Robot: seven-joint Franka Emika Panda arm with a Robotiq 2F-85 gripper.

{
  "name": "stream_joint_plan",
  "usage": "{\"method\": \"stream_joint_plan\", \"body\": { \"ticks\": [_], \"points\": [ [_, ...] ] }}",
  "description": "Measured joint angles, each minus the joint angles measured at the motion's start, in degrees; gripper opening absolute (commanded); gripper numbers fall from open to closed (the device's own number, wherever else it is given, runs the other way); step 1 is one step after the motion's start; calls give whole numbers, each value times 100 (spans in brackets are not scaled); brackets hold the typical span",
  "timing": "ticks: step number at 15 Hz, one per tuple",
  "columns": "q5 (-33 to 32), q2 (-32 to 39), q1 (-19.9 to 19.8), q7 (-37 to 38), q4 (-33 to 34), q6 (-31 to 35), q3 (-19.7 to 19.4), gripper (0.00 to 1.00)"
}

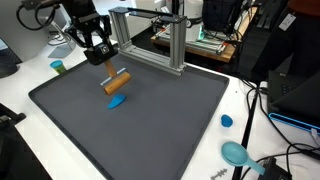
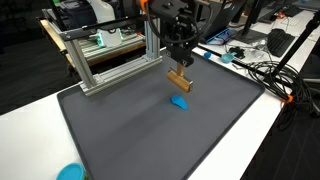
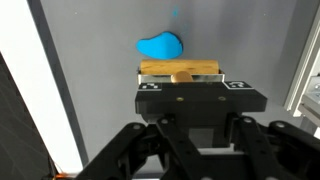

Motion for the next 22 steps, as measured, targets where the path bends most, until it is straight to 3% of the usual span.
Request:
{"method": "stream_joint_plan", "body": {
  "ticks": [2, 3, 22],
  "points": [
    [113, 136, -38, -54, 6, 23, -18, 47],
    [127, 186, -39, -54, 16, 36, -19, 22],
    [22, 642, 27, 114, 23, 675, -38, 22]
  ]
}}
